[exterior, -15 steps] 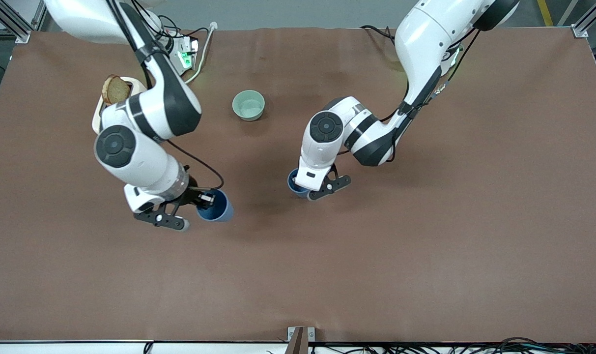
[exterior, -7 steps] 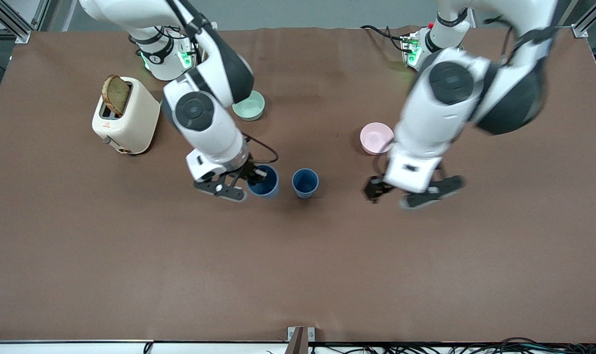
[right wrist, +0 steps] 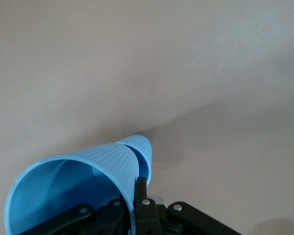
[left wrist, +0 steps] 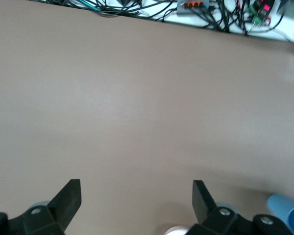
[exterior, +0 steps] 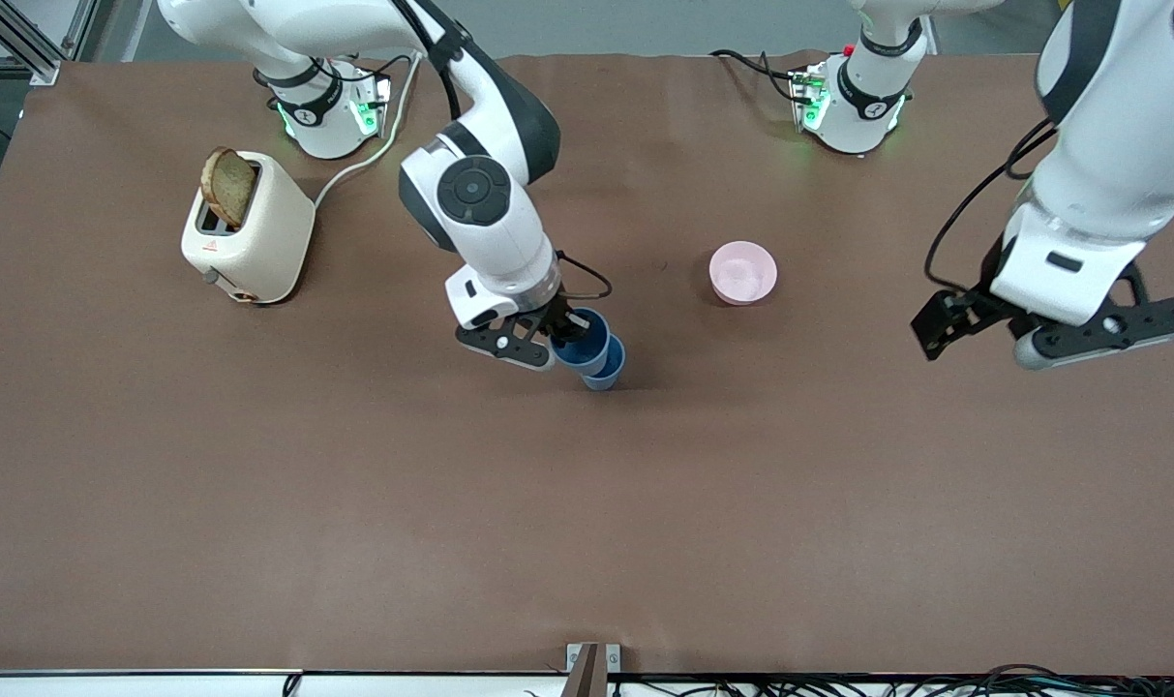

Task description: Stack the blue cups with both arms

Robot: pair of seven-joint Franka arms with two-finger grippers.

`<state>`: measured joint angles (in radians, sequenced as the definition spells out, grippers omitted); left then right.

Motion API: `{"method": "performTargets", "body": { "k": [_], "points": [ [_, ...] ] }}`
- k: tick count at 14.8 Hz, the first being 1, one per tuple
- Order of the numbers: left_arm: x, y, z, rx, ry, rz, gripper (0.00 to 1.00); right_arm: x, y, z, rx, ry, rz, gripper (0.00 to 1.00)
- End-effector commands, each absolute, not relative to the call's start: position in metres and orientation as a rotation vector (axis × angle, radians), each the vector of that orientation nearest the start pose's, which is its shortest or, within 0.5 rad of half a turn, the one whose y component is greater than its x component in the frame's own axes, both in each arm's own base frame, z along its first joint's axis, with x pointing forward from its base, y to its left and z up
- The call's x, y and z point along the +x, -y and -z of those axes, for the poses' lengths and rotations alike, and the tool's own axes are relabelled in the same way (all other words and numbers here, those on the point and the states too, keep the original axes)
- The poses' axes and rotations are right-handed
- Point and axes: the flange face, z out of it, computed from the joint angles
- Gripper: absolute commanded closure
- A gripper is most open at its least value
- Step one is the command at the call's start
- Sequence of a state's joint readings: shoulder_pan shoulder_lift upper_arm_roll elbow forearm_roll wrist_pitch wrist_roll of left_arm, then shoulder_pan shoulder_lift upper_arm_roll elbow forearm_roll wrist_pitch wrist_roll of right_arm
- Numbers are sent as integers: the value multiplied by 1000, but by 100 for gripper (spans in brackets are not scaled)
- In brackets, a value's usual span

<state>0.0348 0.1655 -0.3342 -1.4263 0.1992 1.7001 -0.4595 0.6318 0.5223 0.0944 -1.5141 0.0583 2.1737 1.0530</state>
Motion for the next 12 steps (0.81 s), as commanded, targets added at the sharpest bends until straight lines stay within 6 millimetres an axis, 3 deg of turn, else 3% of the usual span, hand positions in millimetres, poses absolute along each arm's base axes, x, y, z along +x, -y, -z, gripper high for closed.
{"method": "performTargets", "body": {
  "k": [1,3,5,9,12],
  "points": [
    [576,129,-635,-3077,186,192,0,530,-478,-364,-2918,-581,29,99],
    [565,109,-651,-3130,127,193,0,525,-484,-362,-2923,-570,26,99],
    [549,89,-655,-3119,9,106,0,520,-488,-356,-2934,-560,16,99],
    [528,51,-671,-3111,-58,53,0,520,-487,-347,-2958,-551,18,99],
    [527,53,-669,-3128,-73,30,0,524,-482,-346,-2964,-557,14,99]
  ]
}}
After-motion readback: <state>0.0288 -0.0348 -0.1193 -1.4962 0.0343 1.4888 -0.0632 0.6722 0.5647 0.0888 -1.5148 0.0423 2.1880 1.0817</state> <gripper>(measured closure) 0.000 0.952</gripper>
